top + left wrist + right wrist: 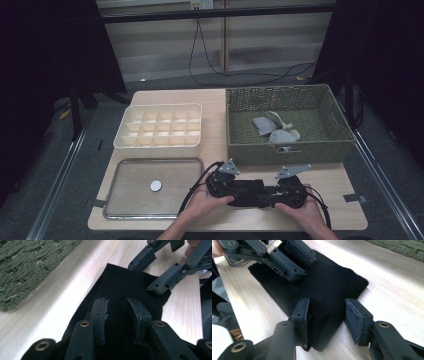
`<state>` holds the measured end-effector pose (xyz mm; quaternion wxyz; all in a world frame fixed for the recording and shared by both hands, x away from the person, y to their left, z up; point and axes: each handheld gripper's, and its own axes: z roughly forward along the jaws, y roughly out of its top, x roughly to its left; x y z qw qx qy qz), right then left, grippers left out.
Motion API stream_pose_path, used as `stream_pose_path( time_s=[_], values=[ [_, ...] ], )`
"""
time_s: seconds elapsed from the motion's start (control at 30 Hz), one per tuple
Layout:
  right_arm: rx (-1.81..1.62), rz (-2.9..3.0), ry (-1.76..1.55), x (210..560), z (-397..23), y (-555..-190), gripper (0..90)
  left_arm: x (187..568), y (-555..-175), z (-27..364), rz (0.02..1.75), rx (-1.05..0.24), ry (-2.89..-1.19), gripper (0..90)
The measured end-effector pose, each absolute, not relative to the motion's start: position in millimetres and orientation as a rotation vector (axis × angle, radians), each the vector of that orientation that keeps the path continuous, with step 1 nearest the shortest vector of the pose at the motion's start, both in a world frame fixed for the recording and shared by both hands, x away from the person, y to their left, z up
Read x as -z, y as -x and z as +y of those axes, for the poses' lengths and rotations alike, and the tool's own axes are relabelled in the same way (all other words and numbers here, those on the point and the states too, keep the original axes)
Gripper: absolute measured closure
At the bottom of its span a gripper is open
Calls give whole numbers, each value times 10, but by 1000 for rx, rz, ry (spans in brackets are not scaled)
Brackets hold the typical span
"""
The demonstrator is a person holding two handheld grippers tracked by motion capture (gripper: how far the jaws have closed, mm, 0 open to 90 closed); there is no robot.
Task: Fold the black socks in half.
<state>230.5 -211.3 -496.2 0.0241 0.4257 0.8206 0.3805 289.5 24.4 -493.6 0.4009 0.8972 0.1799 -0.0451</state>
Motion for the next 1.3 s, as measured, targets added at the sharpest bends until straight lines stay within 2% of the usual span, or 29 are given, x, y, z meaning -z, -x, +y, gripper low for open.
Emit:
stream_pose_path(
  time_s=[0.5, 1.3],
  values=[
    [-1220, 2504, -1362, 4946, -2113, -2392, 802, 4926, -2886, 284, 454, 107, -2283, 678],
    [-1471, 2419, -1341, 4745, -2148, -2349, 826, 4922, -2874, 253, 467, 116, -2251, 666]
  ],
)
